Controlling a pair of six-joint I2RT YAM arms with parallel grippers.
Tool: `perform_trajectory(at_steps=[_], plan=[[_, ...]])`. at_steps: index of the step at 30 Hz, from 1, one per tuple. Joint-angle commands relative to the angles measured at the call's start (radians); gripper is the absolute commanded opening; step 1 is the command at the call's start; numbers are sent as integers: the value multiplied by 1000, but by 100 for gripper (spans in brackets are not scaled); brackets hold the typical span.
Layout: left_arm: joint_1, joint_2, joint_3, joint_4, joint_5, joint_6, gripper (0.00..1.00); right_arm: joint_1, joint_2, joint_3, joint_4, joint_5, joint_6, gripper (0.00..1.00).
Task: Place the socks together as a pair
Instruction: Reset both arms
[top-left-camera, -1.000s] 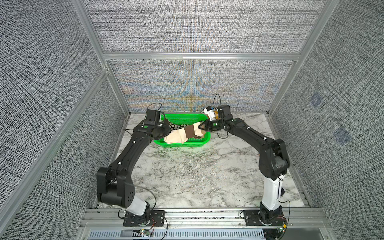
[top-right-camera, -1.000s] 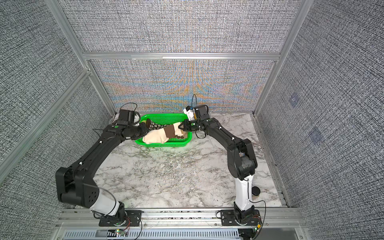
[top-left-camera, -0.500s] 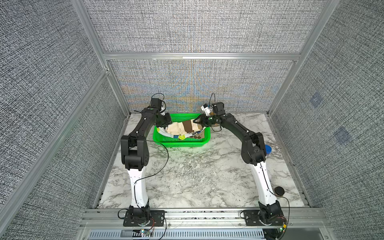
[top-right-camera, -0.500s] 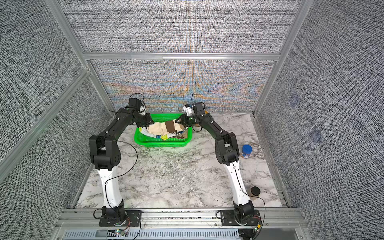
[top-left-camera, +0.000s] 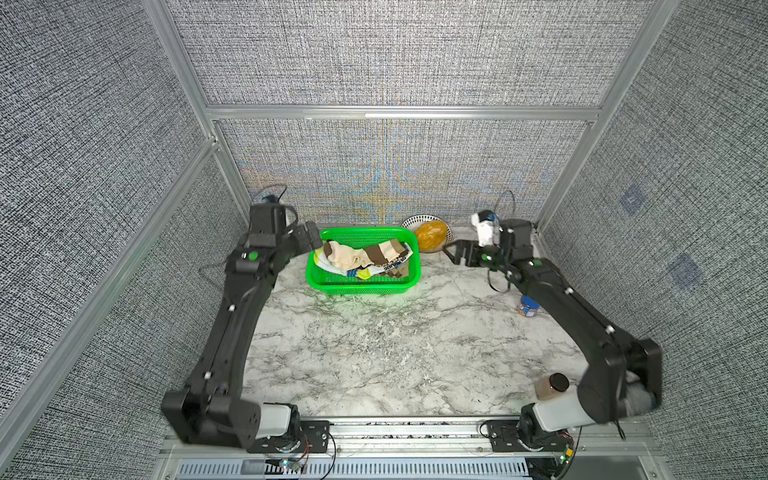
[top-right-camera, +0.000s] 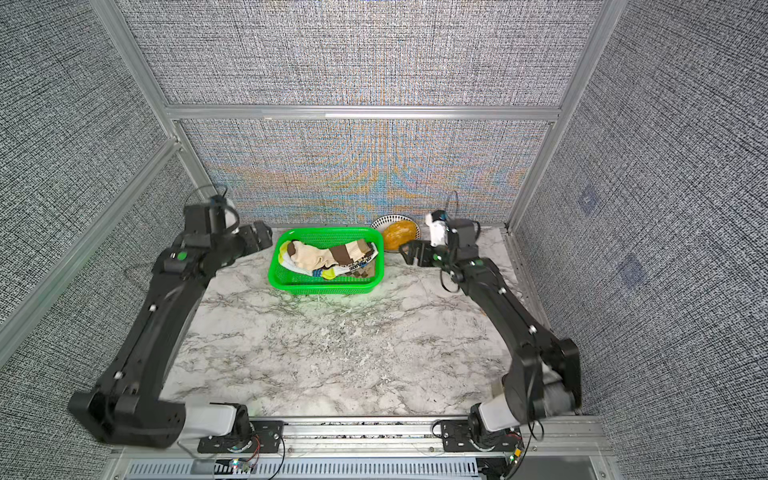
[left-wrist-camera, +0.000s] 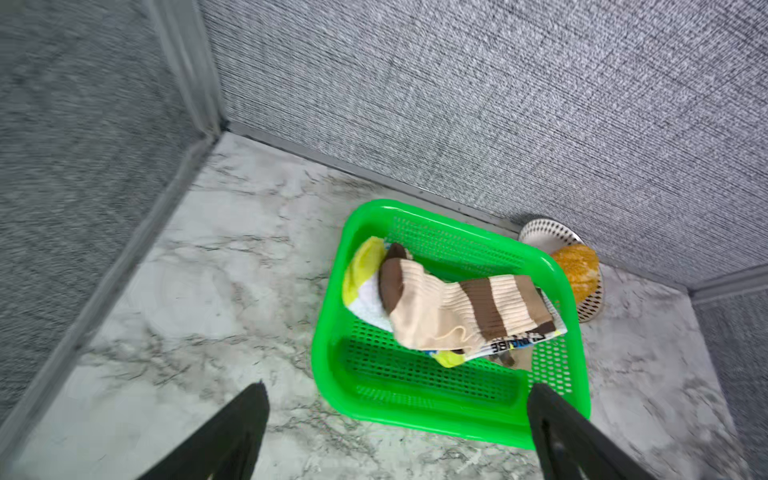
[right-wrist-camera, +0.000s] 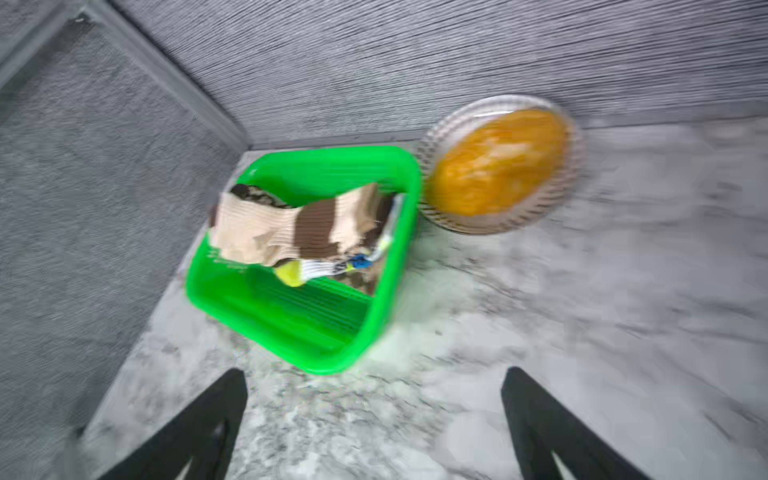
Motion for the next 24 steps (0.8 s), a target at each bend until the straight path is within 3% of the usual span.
perform_trajectory(at_steps=[1,4,5,9,12,15,17,24], plan=[[0,-224,-295,153,-188,27,99,-13,-222,-285,192,294,-87,98],[4,-391,-564,288,-368,75,99,-43,-397,-547,417,442,-139,98],[5,-413,-612,324,-421,36,99,-55,-432,-624,509,474,-141,98],[6,-315,-745,598,-411,156,99,-84,-453,-876,863,507,-171,98],[7,-180,-793,748,-408,203,99,-86,-349,-978,1081,533,-189,98],[7,-21,-874,1025,-414,278,99,-86,-211,-1006,1253,553,-221,98],[6,74,-884,1126,-418,332,99,-88,-184,-1006,1310,502,-247,98],[22,303,-900,1409,-221,387,99,-95,101,-1019,1676,506,-319,98]])
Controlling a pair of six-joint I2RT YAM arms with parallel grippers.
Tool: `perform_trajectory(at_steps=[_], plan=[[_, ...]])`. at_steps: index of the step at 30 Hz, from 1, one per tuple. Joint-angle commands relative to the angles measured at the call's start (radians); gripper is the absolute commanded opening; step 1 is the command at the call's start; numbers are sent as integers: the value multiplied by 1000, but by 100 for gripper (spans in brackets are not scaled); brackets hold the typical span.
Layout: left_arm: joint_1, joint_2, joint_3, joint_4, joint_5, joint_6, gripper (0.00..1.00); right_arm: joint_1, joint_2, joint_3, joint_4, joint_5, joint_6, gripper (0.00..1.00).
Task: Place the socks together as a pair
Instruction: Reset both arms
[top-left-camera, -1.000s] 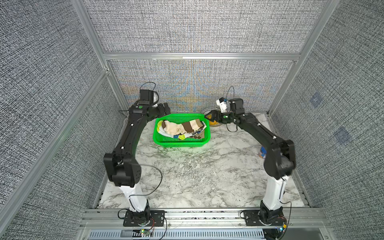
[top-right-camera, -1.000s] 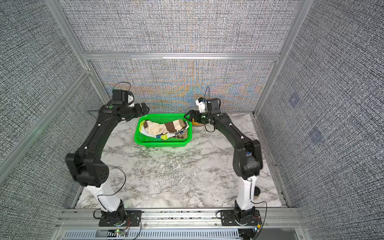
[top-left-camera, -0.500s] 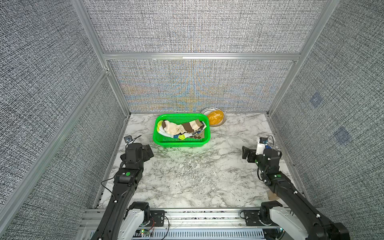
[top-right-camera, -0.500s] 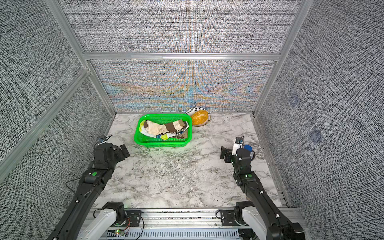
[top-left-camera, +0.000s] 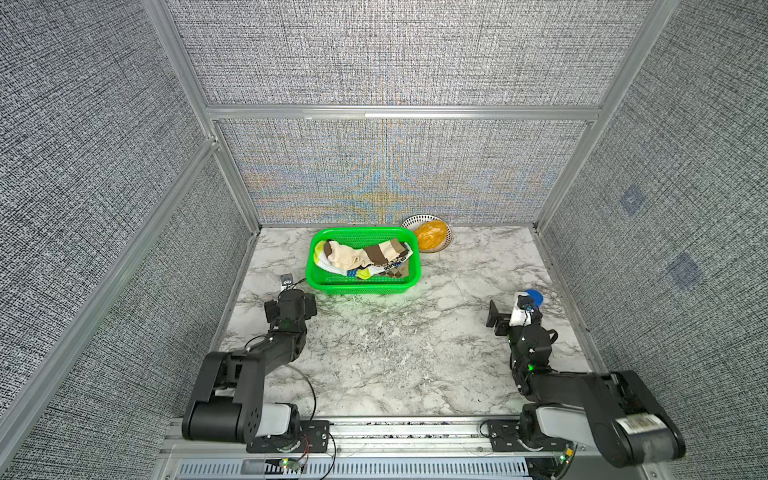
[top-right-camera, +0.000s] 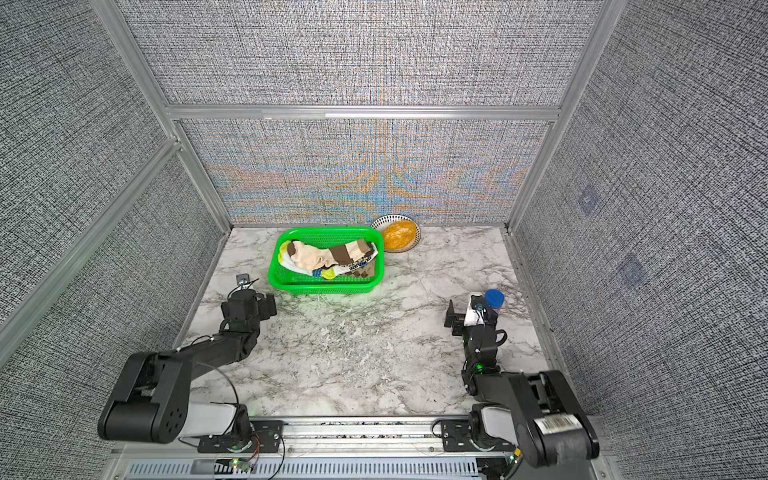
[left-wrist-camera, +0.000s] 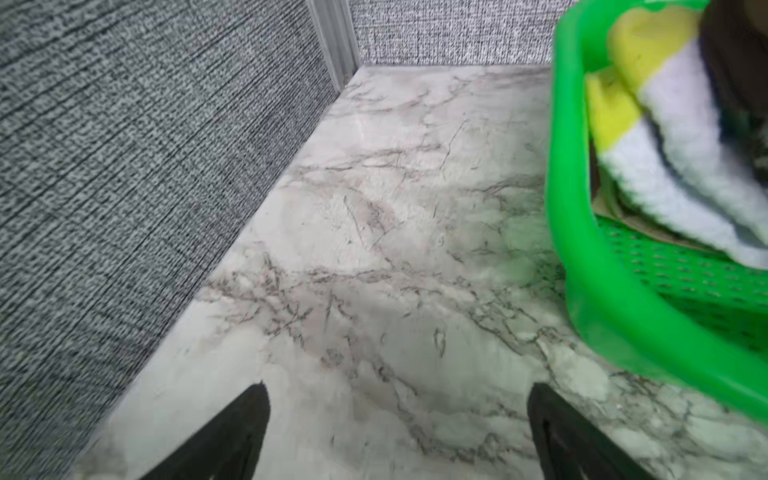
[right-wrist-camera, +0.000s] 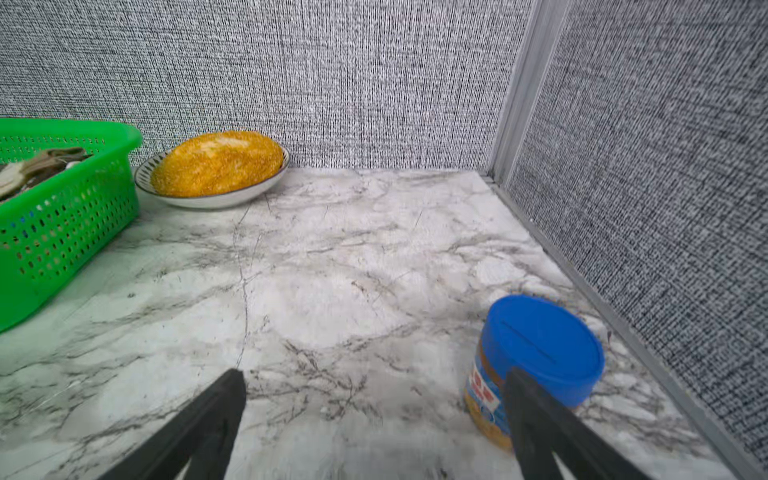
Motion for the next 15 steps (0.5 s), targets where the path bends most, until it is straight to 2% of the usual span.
perform_trajectory(at_steps=[1,2,3,5,7,15], plan=[[2,54,-5,213,103,43,99,-3,152,-10,326,3,-38,98],[11,43,-3,192,133,56,99,-3,227,-6,432,6,-43,98],[16,34,3,170,148,59,99,-1,235,-4,438,11,-45,98],[18,44,18,152,143,57,99,-22,138,80,140,18,1,98],[17,42,18,149,144,55,99,-53,195,172,41,52,49,98],[17,39,16,150,144,57,99,-63,171,150,43,25,47,98]])
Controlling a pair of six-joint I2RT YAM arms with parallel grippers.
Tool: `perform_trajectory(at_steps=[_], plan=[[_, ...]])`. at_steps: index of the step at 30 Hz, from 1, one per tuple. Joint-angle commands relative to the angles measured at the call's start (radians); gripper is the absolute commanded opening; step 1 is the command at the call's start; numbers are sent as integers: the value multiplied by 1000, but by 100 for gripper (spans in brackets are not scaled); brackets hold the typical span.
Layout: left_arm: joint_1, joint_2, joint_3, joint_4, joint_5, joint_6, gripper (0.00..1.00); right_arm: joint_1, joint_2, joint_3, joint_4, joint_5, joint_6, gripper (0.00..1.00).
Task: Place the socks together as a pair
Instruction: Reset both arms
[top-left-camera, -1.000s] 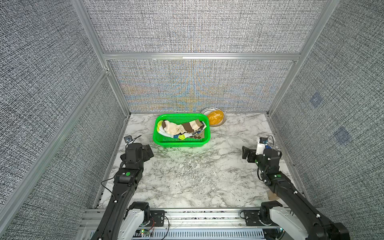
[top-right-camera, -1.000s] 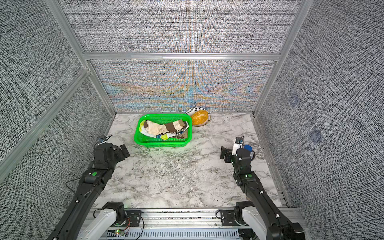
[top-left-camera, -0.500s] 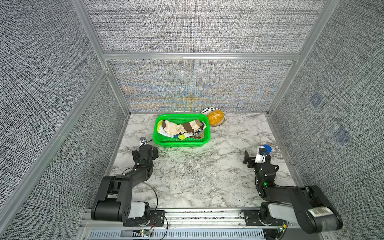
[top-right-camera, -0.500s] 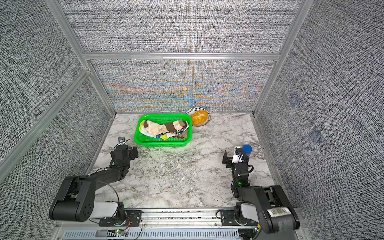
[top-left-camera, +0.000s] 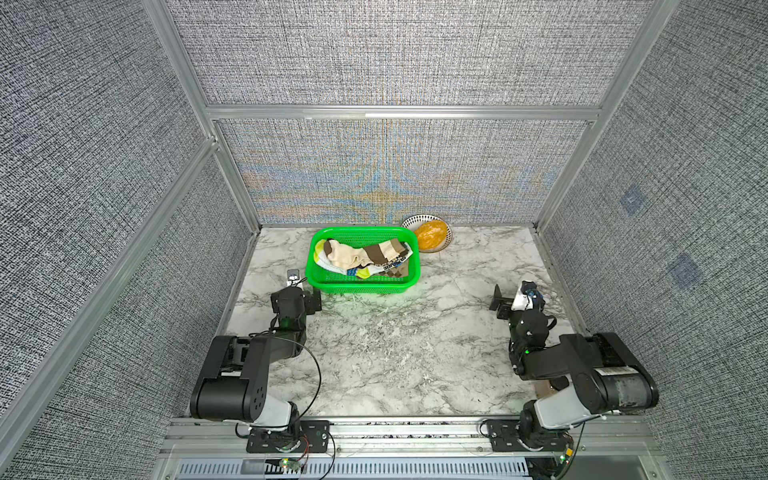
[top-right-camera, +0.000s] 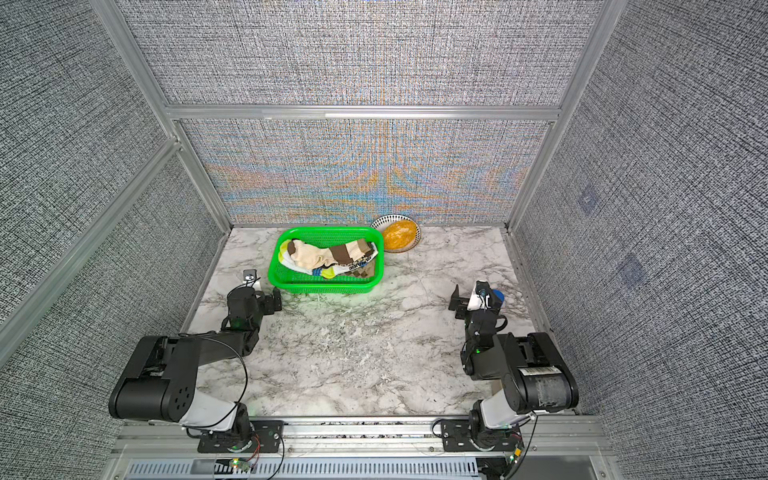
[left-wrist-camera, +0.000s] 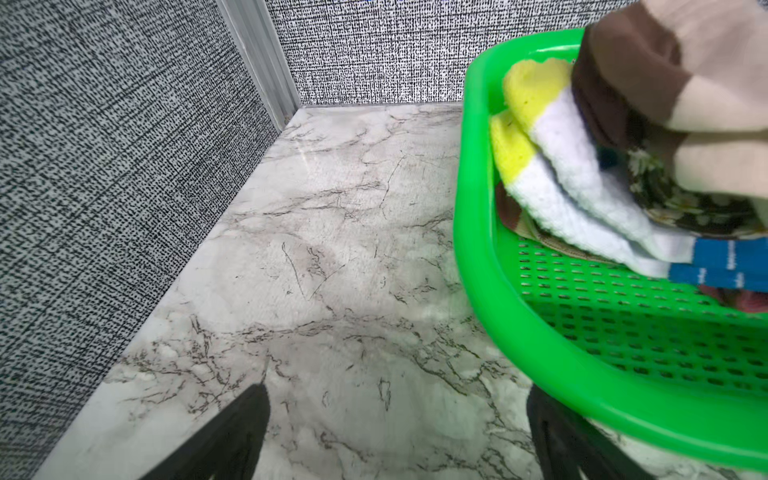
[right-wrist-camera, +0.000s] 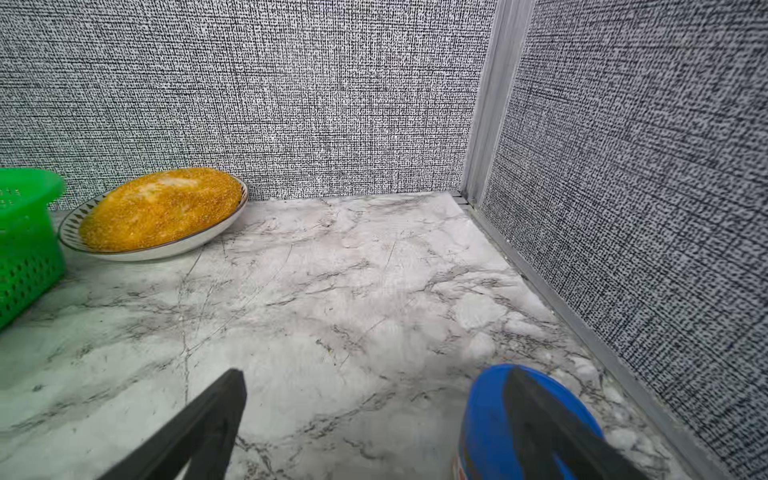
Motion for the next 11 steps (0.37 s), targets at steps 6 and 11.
perform_trajectory(at_steps=[6,11], plan=[[0,-1,3,37,14,4,99,-2,5,12,-25,4,20,98],[0,-6,-3,46,15,3,99,-2,-3,4,-15,1,17,98]])
